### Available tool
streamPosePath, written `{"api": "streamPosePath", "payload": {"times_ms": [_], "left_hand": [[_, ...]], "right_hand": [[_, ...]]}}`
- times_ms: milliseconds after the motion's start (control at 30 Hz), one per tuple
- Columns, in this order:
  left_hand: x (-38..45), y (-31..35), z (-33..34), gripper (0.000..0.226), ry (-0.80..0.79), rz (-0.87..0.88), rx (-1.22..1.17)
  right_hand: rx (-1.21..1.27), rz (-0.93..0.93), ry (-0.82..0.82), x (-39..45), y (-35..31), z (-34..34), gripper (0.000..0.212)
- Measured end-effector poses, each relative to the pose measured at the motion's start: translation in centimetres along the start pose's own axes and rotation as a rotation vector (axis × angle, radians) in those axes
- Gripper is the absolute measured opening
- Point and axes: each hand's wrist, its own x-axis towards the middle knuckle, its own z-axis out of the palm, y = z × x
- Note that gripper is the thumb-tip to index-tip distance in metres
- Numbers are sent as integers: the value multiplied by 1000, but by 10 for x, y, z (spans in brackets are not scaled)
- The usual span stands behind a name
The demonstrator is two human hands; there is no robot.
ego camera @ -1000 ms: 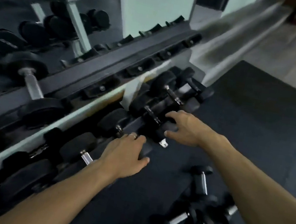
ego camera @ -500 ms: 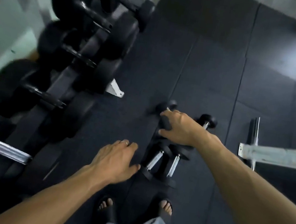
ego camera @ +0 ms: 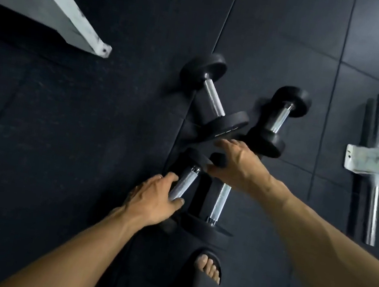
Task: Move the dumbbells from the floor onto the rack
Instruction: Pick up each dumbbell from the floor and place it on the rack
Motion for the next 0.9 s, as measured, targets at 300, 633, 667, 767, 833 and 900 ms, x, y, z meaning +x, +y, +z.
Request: {"api": "streamPosePath", "payload": {"times_ms": [300,633,667,767,833,900], "left_hand": [[89,-47,74,68,-114,-56,-68],[98,-57,81,70,-143,-84,-47],[95,-56,80,68,-134,-91,-49],[83,-57,73,65,-98,-120,-63],[70,-58,64,65,-68,-136,-73],[54,-57,50,66,-30,-159,-85]], "right_hand": [[-245,-129,-120,75,28,79,70],[-351,-113,-13,85,32,93,40],[-339,-123,-7,85,34,93,38],[-223,-182,22,83,29,92,37],[-136,-194,32,77,15,82,34],[-59,-175,28,70,-3,67,27]]}}
